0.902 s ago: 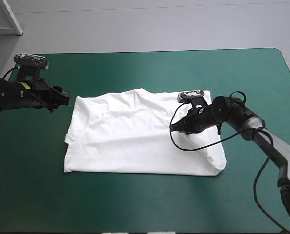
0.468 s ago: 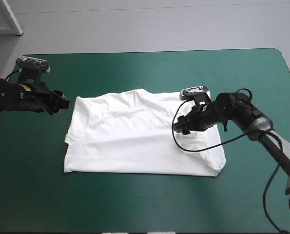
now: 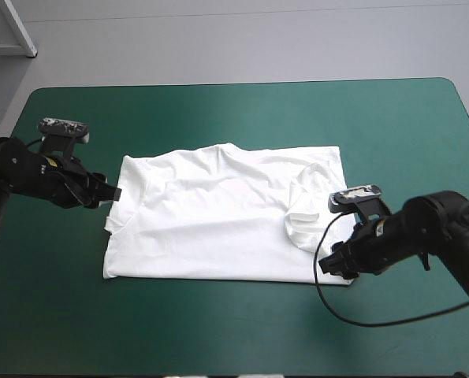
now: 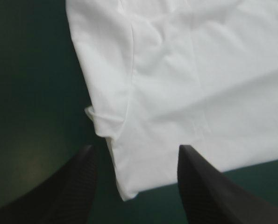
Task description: Fold the cloth
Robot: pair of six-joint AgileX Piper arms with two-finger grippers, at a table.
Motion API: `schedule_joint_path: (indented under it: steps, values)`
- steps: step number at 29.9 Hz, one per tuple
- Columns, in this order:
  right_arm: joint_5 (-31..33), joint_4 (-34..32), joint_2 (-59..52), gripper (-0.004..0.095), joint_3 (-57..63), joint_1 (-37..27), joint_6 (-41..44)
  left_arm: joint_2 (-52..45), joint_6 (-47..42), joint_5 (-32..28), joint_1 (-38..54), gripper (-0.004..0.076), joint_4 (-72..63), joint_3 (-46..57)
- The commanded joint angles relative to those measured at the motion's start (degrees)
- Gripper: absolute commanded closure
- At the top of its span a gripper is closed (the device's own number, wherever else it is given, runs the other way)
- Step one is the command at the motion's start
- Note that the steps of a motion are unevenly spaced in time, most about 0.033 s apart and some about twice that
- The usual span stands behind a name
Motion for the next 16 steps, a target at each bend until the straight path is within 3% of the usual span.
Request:
schedule_joint_path:
  steps: [1,8,16]
  values:
    - [-0.71,-3.23,-5.63,0.0399,0.23,0.04,1.84,-1.47,-0.66,2.03,-0.11,0.0343,-0.86,4.78]
    - [-1.76,-6.96,-6.08,0.0399,0.11,0.04,1.99,-1.47,-0.66,-6.85,-0.11,0.0343,-1.02,21.93]
    - [-4.78,-7.09,-5.74,0.0399,0.11,0.04,1.99,-1.19,-0.66,-19.44,-0.11,0.0343,-0.74,33.52]
